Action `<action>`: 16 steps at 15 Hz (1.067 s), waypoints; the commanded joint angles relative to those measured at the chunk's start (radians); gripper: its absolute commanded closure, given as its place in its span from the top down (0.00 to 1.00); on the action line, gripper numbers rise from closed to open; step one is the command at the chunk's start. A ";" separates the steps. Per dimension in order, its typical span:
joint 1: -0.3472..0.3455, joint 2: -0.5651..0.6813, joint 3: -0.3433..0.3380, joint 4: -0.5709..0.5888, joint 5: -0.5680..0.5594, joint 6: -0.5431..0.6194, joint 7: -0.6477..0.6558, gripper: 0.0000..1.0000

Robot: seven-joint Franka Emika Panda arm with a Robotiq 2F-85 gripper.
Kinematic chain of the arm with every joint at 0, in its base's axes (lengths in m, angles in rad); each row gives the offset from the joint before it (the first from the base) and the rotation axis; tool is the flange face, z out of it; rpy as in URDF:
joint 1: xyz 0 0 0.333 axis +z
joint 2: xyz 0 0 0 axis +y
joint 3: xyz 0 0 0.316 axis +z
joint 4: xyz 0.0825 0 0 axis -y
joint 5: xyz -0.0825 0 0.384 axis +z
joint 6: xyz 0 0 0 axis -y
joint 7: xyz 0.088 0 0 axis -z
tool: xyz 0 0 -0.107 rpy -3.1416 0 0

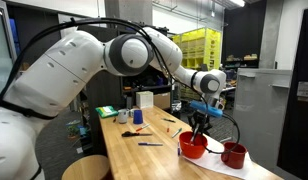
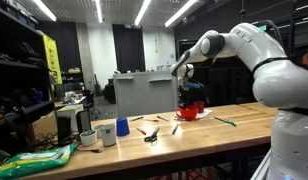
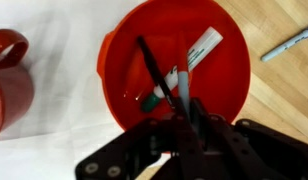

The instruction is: Take the red marker out of the red bowl and place it on the table top

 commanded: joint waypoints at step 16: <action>-0.001 -0.357 -0.027 -0.192 -0.026 -0.159 0.020 0.03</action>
